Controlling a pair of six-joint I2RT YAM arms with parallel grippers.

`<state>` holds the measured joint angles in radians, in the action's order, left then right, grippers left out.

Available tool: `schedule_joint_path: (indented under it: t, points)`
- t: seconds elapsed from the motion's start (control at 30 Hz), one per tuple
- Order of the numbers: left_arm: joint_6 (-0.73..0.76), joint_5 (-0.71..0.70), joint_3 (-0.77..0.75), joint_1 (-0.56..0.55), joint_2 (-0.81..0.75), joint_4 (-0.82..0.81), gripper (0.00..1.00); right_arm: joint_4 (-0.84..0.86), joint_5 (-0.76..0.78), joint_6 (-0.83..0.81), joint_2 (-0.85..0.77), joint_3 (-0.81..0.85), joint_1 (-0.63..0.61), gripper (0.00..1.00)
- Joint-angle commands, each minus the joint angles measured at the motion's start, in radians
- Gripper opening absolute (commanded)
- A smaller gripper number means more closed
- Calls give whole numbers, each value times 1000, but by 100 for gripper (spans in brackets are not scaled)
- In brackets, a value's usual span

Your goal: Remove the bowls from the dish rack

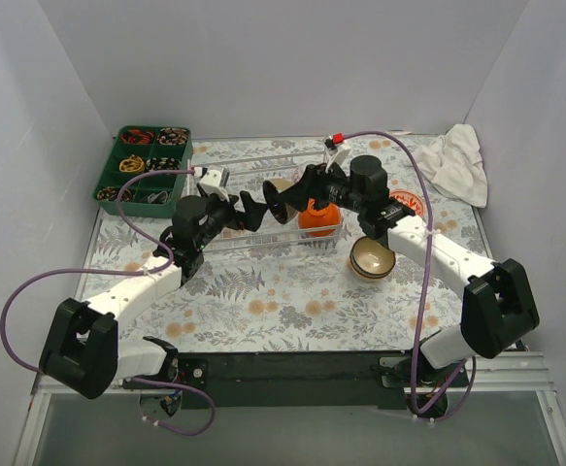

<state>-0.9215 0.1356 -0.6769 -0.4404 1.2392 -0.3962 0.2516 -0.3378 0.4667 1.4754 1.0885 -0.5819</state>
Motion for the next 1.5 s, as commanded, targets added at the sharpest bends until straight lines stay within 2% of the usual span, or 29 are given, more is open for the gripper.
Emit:
schedule_joint_path:
  t: [0.0,0.07,0.3,0.33,0.43,0.47,0.53,0.57,0.7,0.73,0.83,0.87,0.93,0.97,1.03,1.07,1.23,1.47]
  points:
    - [-26,74,-42,5,5,-9,92,216,-84,96,-81,-21,10,1]
    - [-37,88,-43,5,9,-13,89,238,-108,116,-93,-42,11,1]
    - [-80,130,-47,8,29,-27,66,344,-173,199,-115,-99,13,1]
    - [-82,131,-46,8,31,-29,59,348,-179,207,-118,-104,14,1]
    - [-86,131,-44,8,28,-35,48,371,-193,222,-122,-124,17,1]
    - [-86,130,-46,9,23,-33,39,382,-196,225,-122,-133,20,1]
    - [-88,125,-43,9,20,-35,30,391,-204,233,-124,-144,24,2]
    - [-91,122,-39,9,17,-35,21,394,-207,240,-125,-150,27,4]
    - [-89,108,-38,11,0,-33,1,410,-216,251,-136,-186,39,9]
    - [-91,104,-39,11,-1,-35,0,410,-216,251,-139,-191,43,11]
    - [-83,85,-36,11,-14,-30,0,410,-213,247,-155,-217,57,32]
    - [-82,78,-36,11,-15,-29,0,408,-210,240,-159,-223,59,45]
    - [-80,55,-38,11,-18,-20,0,405,-202,225,-178,-240,65,56]
    - [-82,50,-41,11,-18,-12,0,402,-201,217,-182,-245,65,66]
    - [-83,47,-46,9,-21,-6,0,364,-191,193,-196,-245,68,74]
    - [-83,41,-46,11,-21,-1,0,339,-187,181,-202,-242,68,82]
    - [-74,15,-62,11,-29,31,0,203,-129,67,-256,-226,68,96]
    - [-60,-42,-108,5,-52,121,0,-50,11,-97,-323,-171,59,98]
